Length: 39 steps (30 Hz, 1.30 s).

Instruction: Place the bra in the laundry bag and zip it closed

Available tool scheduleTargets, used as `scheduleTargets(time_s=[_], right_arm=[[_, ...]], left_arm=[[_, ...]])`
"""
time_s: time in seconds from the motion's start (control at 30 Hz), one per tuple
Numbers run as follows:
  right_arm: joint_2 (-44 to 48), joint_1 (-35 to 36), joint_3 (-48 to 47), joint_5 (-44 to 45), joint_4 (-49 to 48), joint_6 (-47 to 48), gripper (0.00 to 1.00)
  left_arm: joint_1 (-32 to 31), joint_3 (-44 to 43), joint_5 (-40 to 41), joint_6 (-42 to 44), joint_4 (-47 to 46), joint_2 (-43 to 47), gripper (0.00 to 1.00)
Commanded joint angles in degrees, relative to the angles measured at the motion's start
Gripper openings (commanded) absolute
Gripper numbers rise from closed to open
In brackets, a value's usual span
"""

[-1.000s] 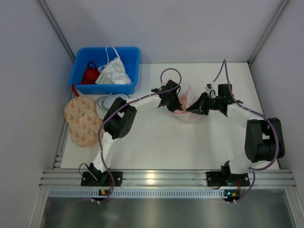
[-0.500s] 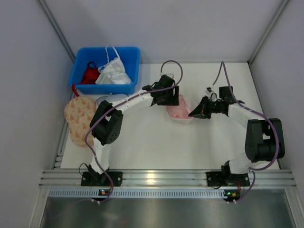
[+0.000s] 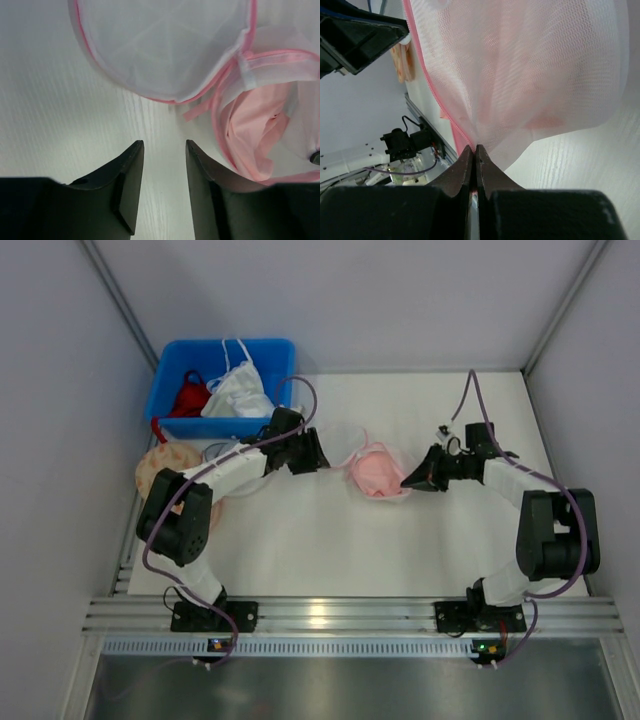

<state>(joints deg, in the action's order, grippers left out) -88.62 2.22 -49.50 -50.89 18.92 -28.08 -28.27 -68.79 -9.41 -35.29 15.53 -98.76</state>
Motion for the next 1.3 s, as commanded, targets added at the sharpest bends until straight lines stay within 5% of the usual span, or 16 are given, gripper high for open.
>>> scheduleTargets(time_s=[0.0, 0.13, 0.27, 0.57, 0.77, 1.07, 1.27], right_arm=[[-0.41, -1.16, -0.34, -1.31, -0.64, 1.00, 0.00], [-0.33, -1.60, -0.34, -1.58, 0.15, 1.71, 0.00], [-0.41, -1.60, 0.10, -2.45, 1.30, 3.11, 0.00], [-1.47, -4.41, -0.86, -2.90, 2.62, 4.08, 0.00], [-1.91, -4.68, -0.34, -3.24, 2.62, 4.34, 0.00], [-2.61, -5.12, -0.43, -3.60, 1.82, 3.46, 0.00], [-2.53, -5.21, -0.43, -3.77, 2.00, 3.55, 0.00]], left_arm=[[2.33, 4.71, -7.45, -6.70, -11.79, -0.64, 0.49], [3.75, 5.87, -8.53, -8.48, -19.82, -2.31, 0.68], [4.89, 4.82, -6.85, -10.06, -22.91, -5.11, 0.70], [4.63, 2.35, -8.34, -16.75, -23.96, -10.58, 0.63], [4.28, 4.45, -15.54, -17.09, -25.90, -7.33, 0.46], [1.38, 9.55, -18.54, -19.64, -30.90, -4.33, 0.51], [-0.47, 7.45, -17.75, -19.99, -32.49, -7.76, 0.46]])
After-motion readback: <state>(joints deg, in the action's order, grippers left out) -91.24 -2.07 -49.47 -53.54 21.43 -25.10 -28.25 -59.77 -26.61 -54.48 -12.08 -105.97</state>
